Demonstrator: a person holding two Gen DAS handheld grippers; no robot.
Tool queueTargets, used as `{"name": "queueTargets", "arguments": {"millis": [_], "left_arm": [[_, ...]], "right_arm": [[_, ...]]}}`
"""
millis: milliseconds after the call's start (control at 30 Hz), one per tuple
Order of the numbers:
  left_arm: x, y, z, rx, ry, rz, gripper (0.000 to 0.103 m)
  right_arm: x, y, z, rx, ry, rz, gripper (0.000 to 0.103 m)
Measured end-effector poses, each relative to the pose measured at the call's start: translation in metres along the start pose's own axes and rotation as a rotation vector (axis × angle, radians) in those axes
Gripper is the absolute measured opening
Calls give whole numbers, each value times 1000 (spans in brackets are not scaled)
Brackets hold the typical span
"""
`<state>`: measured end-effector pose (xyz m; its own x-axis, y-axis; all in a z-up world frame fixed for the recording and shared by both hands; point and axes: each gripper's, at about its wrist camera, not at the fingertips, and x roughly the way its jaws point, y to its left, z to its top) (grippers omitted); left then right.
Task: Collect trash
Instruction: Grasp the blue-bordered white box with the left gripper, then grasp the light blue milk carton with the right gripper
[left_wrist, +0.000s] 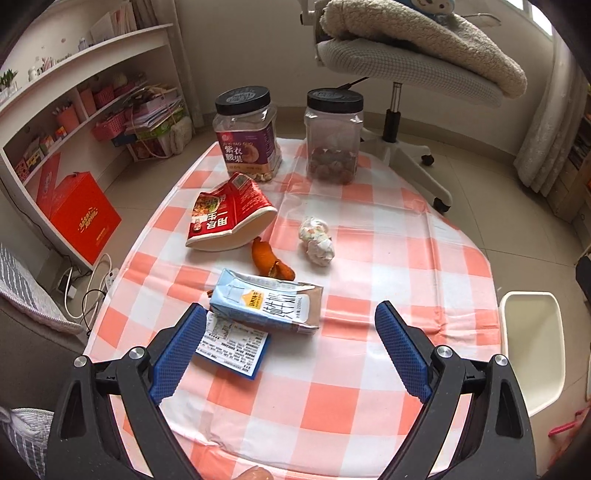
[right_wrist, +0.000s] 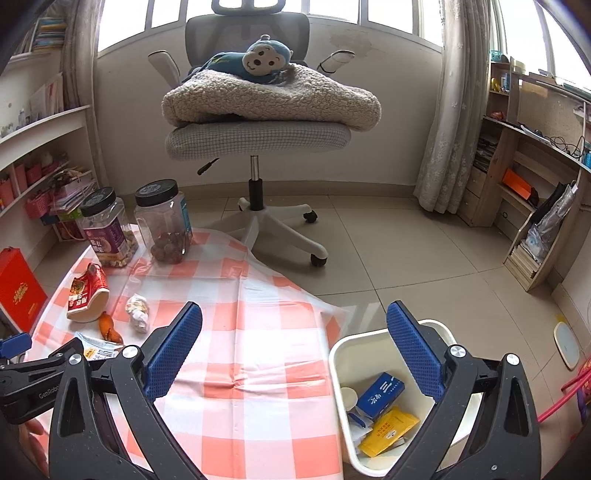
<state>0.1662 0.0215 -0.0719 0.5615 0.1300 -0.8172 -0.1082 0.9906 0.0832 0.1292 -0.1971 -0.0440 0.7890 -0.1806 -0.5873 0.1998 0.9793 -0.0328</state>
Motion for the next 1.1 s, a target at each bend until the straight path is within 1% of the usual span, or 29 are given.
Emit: {"name": "queueTargets", "arguments": {"millis": [67,133,233,333,467,567,667,800,900,933,967,1000,1033,1067,1100], "left_arm": [[15,18,0,-3,66,1,90],[32,36,-2,-11,141,-22,90],[53,62,-10,-57,219,1,90],[73,89,-20,-160,296,10,90],[98,118,-35,-358,399,-25,90],[110,124,-38,-456,431,-62,90],[119,119,-36,-514,446,-75,90],[138,109,-33,-548,475,-25,90],[152,102,-33,-583,493,-24,90],[156,99,-32,-581,498,-23,90],[158,95,-32,-559,504,-8,90],[157,91,-31,-533,502,-4,87],[154,88,-30,-502,498,-6,81],[151,85,-31,-471,496,-18,78],[147,83,-31,-446,495,-32,68]], "right_arm": [[3,14,-1,-19,9,21,96],[7,26,-2,-36,19,39,96],[14,40,-4,-53,36,55,96],[20,51,-6,-62,57,65,96],[26,59,-6,-71,73,72,96],[28,63,-8,-84,78,76,96],[31,66,-10,-102,93,78,96],[33,64,-11,-121,107,82,96],[36,63,-11,-139,121,86,96],[38,62,-12,-144,130,95,96],[39,62,-12,-147,138,107,96],[40,63,-12,-150,142,124,96],[41,64,-13,-157,146,139,96],[41,66,-13,-168,149,149,96],[42,70,-14,-178,147,160,96]]}}
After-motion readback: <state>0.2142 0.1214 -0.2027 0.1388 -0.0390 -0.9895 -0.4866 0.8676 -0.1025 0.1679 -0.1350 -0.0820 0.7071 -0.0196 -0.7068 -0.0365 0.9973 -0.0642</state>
